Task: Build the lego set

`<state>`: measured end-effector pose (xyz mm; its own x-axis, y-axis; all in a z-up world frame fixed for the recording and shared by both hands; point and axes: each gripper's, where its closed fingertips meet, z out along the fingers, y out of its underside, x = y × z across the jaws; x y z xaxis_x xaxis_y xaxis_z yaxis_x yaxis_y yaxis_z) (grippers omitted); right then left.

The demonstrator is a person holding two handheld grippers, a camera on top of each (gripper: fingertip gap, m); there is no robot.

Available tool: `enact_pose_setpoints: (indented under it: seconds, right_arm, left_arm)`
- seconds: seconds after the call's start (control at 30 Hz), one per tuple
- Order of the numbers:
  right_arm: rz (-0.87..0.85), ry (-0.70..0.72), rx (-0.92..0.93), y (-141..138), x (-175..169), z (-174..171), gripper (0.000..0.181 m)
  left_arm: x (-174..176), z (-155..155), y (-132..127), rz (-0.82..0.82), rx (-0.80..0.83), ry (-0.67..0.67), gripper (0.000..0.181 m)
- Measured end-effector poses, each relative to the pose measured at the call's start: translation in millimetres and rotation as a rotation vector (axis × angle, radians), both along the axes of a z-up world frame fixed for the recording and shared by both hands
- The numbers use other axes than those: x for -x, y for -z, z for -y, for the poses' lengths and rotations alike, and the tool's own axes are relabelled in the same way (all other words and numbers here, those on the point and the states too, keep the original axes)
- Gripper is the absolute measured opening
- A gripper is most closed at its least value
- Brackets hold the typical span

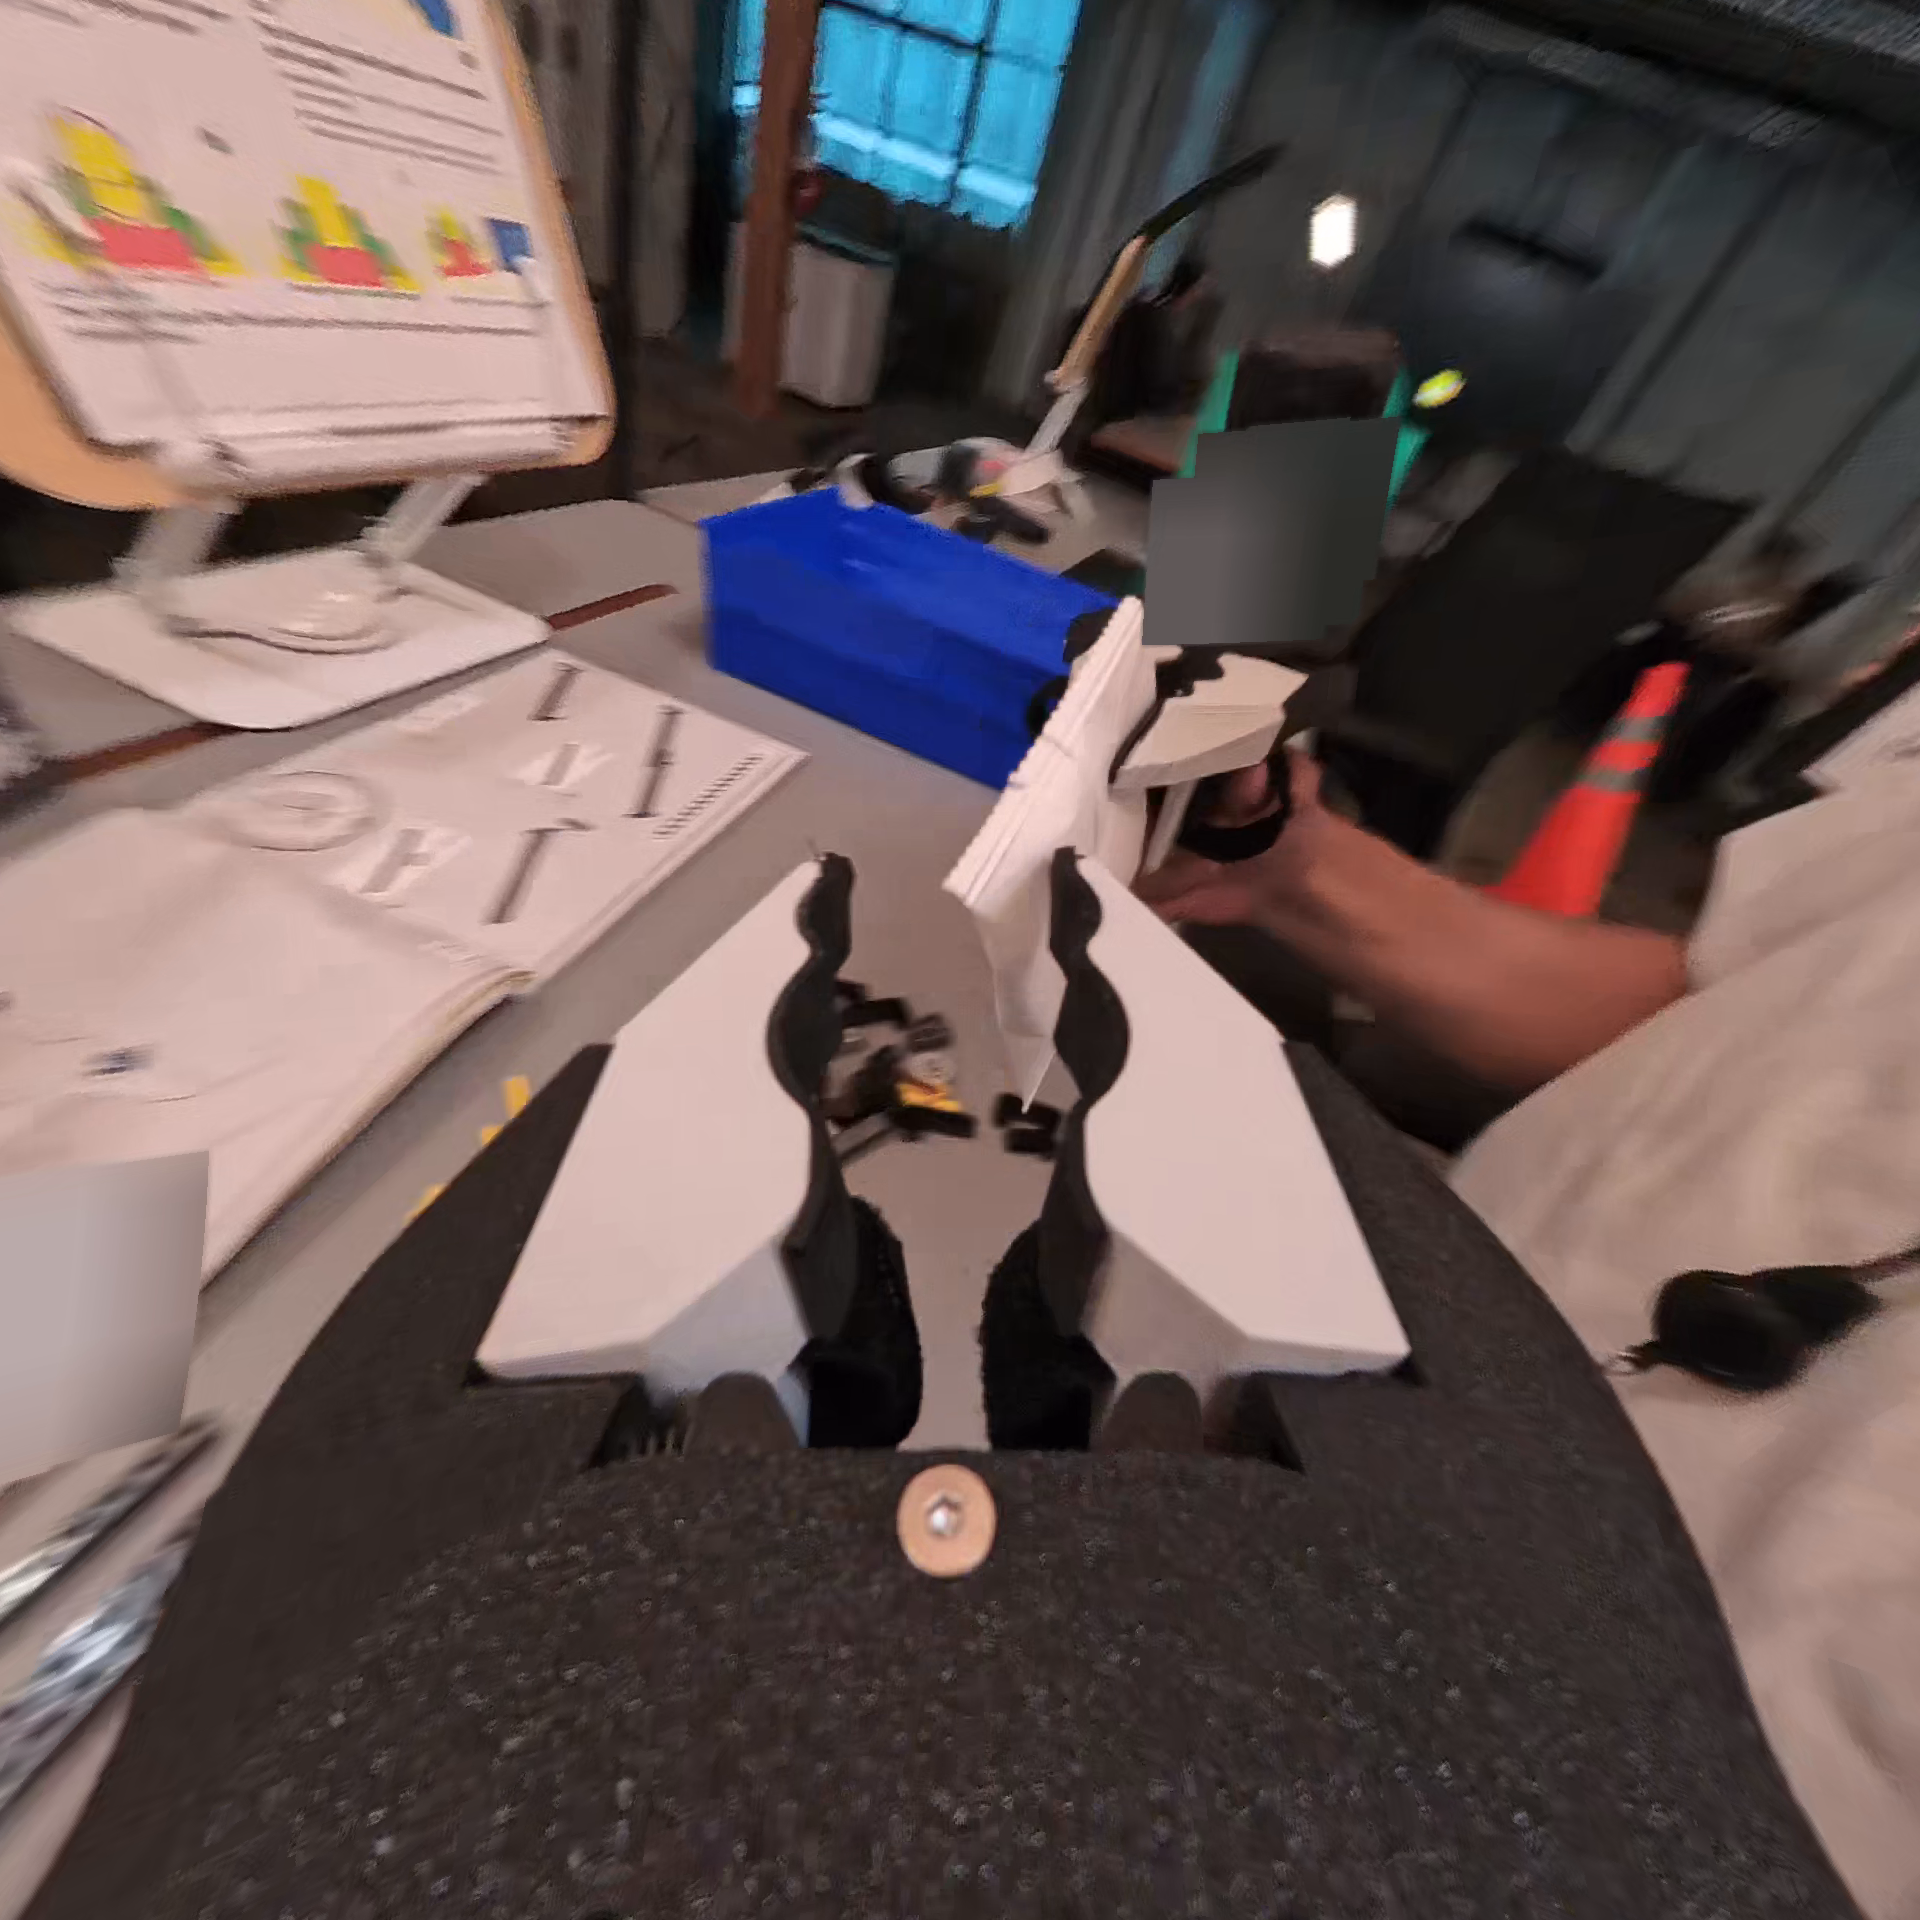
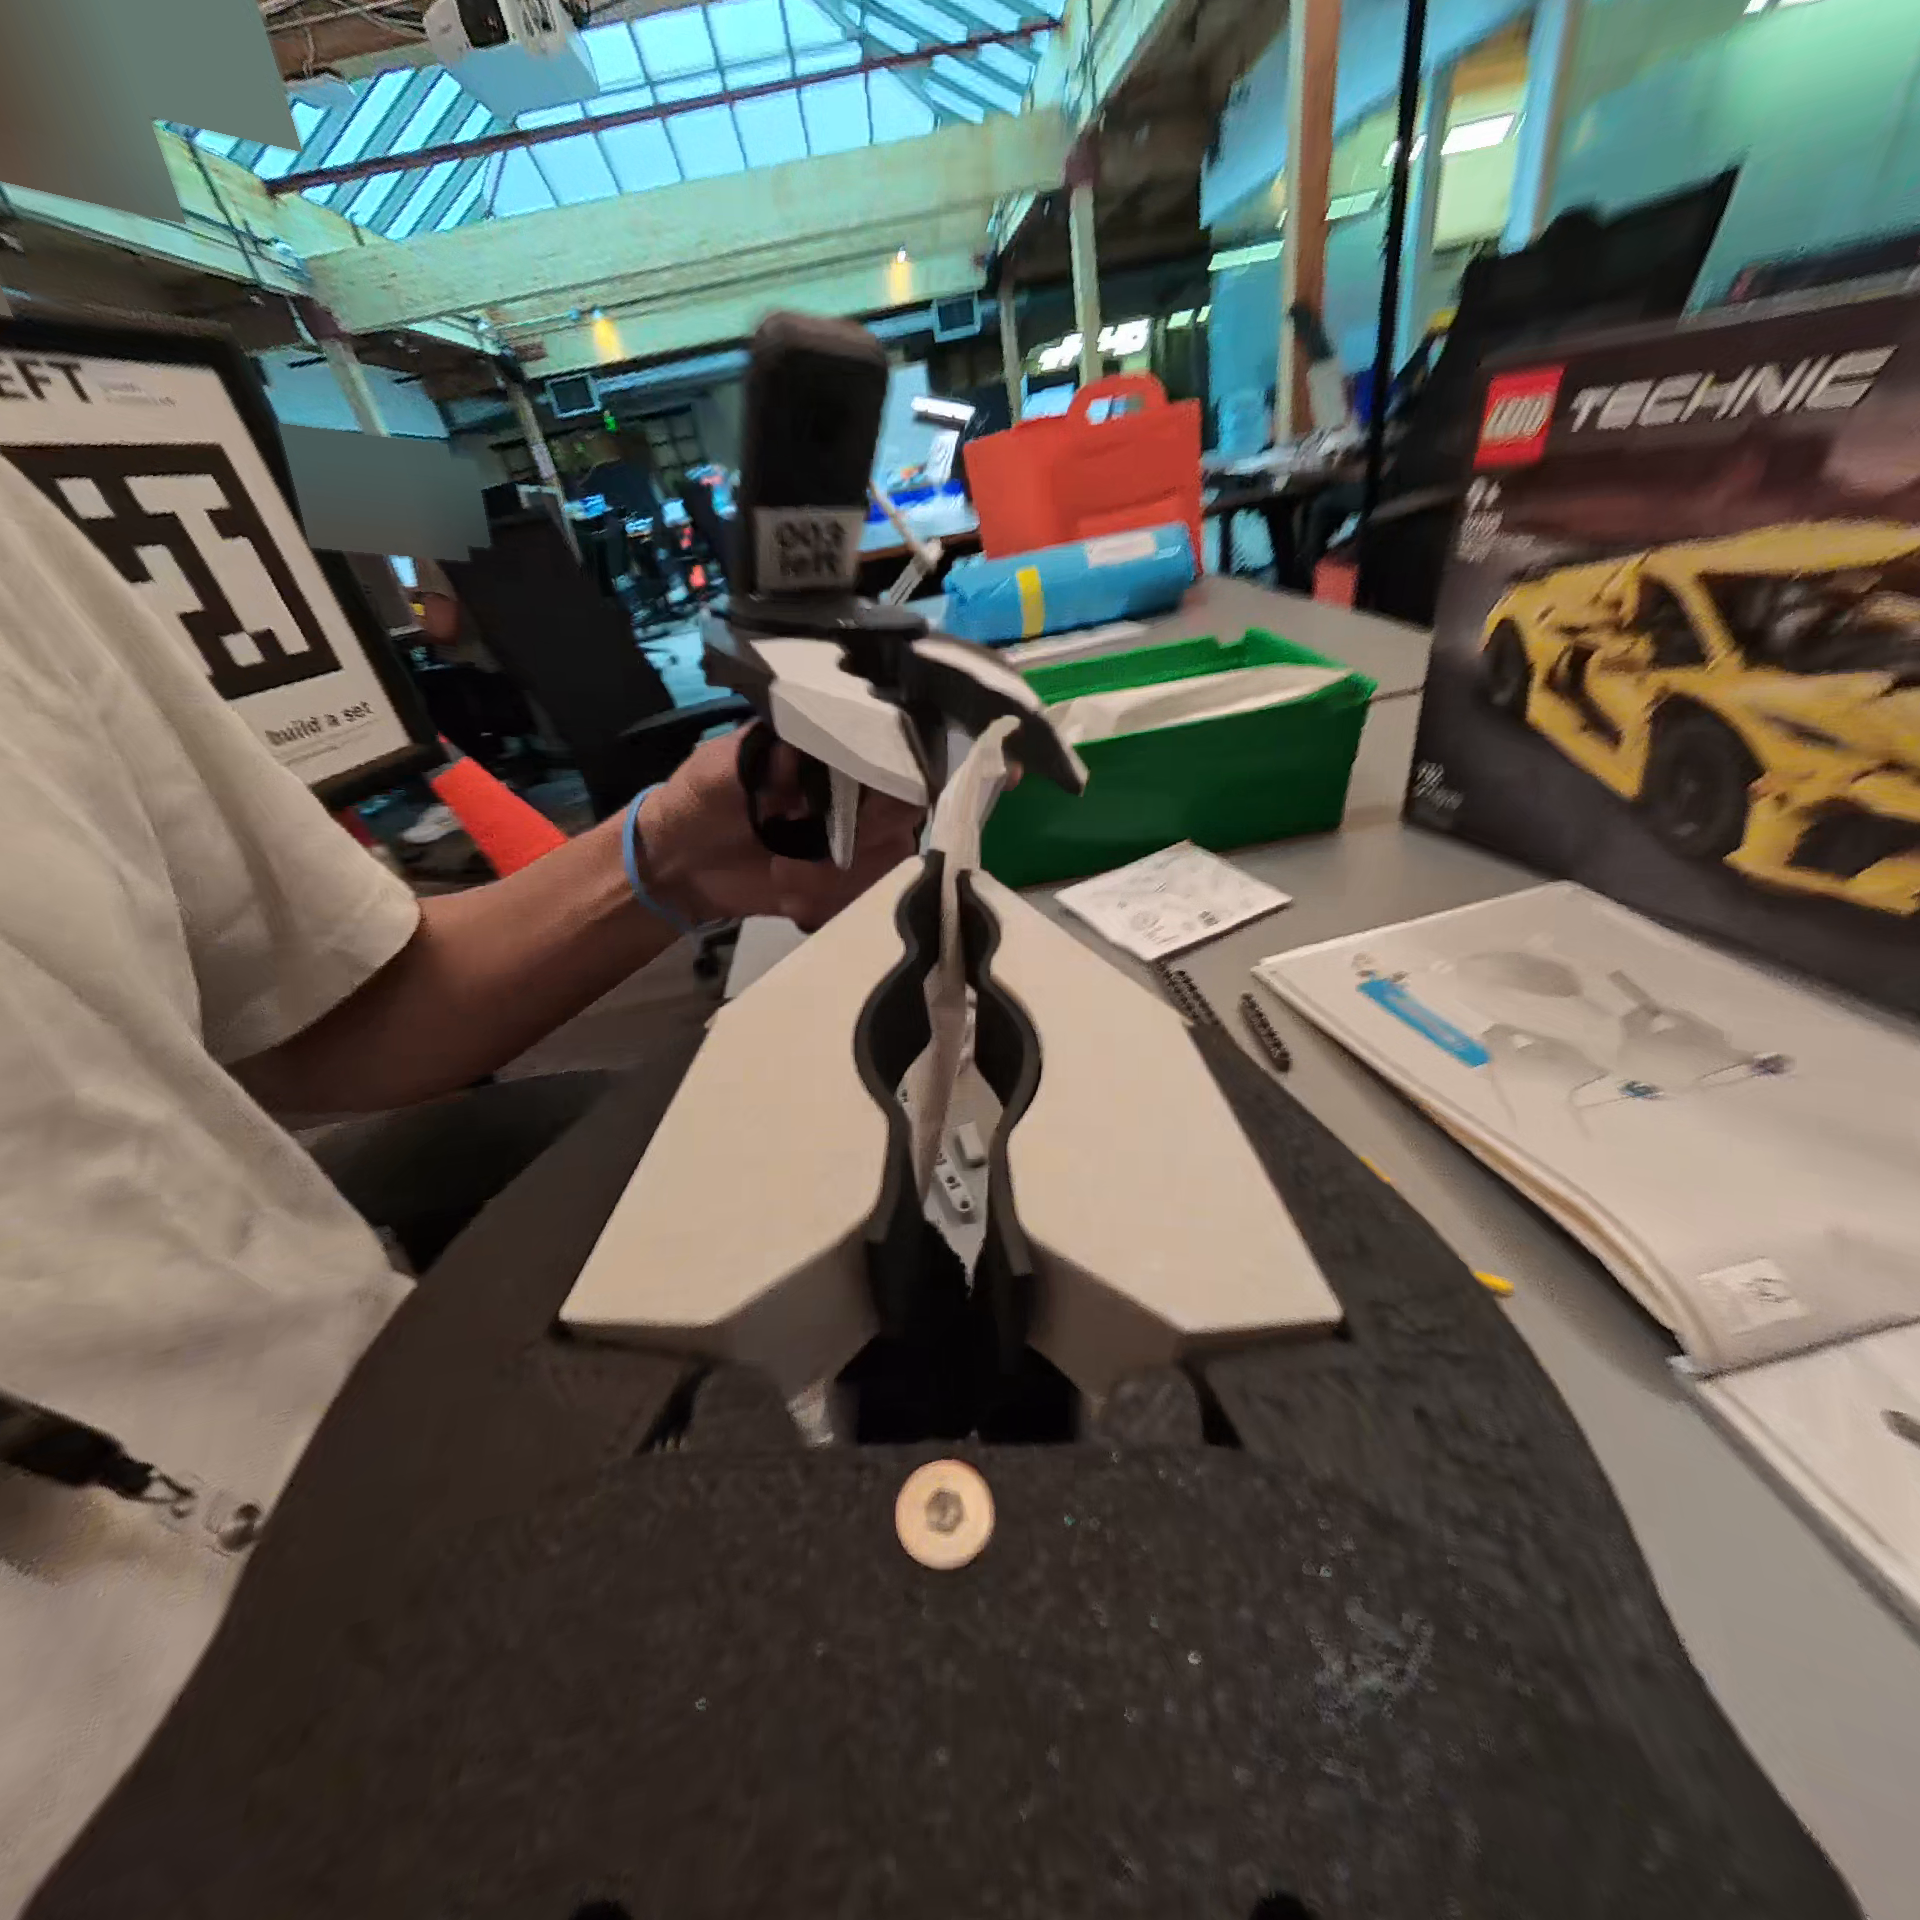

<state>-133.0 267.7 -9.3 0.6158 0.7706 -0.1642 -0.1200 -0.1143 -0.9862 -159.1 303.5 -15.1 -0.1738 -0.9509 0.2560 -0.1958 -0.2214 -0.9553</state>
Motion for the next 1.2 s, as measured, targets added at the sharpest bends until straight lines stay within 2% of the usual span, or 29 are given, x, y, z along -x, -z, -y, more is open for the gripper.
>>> enact_pose_setpoints:
  seconds: [0.07,0.17,0.23,0.33,0.4,0.47,0.5,0.57,0.67,0.73,0.87,0.93,1.03,1.17,1.2]
  right_arm:
    - [0.027,0.051,-0.041,2.8,-6.8,10.3,0.0]
    - [0.003,0.009,-0.038,8.3,-5.8,26.6,0.0]
    - [0.003,0.027,-0.03,15.6,-10.6,29.3,0.0]
    - [-0.052,0.063,0.064,28.3,-24.4,26.3,0.003]
    - [-0.071,0.107,0.114,35.1,-34.7,23.7,0.01]
    - [-0.035,0.155,0.127,40.7,-42.4,24.6,0.023]
    - [-0.019,0.164,0.116,39.9,-43.9,27.8,0.024]
    - [0.019,0.179,0.072,33.6,-45.7,34.9,0.024]
    - [0.167,0.148,0.056,30.6,-37.8,47.3,0.024]
    - [0.294,0.122,0.09,36.1,-30.9,50.7,0.024]
    - [0.454,0.054,0.139,51.1,-18.0,50.0,0.024]
    - [0.508,0.035,0.163,60.6,-18.3,48.4,0.008]
    - [0.53,0.006,0.176,64.6,-17.3,50.0,0.001]
    - [0.566,0.035,0.169,66.0,-24.3,50.6,0.0]
    - [0.576,0.039,0.176,67.7,-26.2,51.9,0.0]
  left_arm:
    - [-6.0,17.1,5.8,0.034,0.086,0.097,0.027]
    - [-16.1,45.5,12.1,0.047,0.181,0.238,0.026]
    - [-22.3,58.1,14.0,0.048,0.235,0.303,0.007]
    - [-33.1,58.9,22.8,0.012,0.208,0.264,0.001]
    - [-39.8,58.3,27.3,-0.006,0.117,0.21,0.0]
    - [-44.2,58.0,33.4,-0.04,-0.089,0.142,0.0]
    - [-44.3,60.0,35.5,-0.059,-0.21,0.129,0.0]
    - [-42.4,67.4,39.8,-0.111,-0.392,0.146,0.0]
    - [-39.9,69.7,50.6,-0.205,-0.638,0.159,0.0]
    - [-37.7,74.5,58.6,-0.257,-0.699,0.201,0.0]
    - [-38.0,84.8,64.2,-0.26,-0.664,0.27,0.0]
    - [-38.5,85.6,66.5,-0.261,-0.674,0.277,0.0]
    - [-40.0,84.1,68.5,-0.275,-0.648,0.272,0.0]
    - [-42.4,90.1,63.2,-0.273,-0.397,0.302,0.009]
    - [-43.6,90.7,61.9,-0.27,-0.344,0.306,0.006]
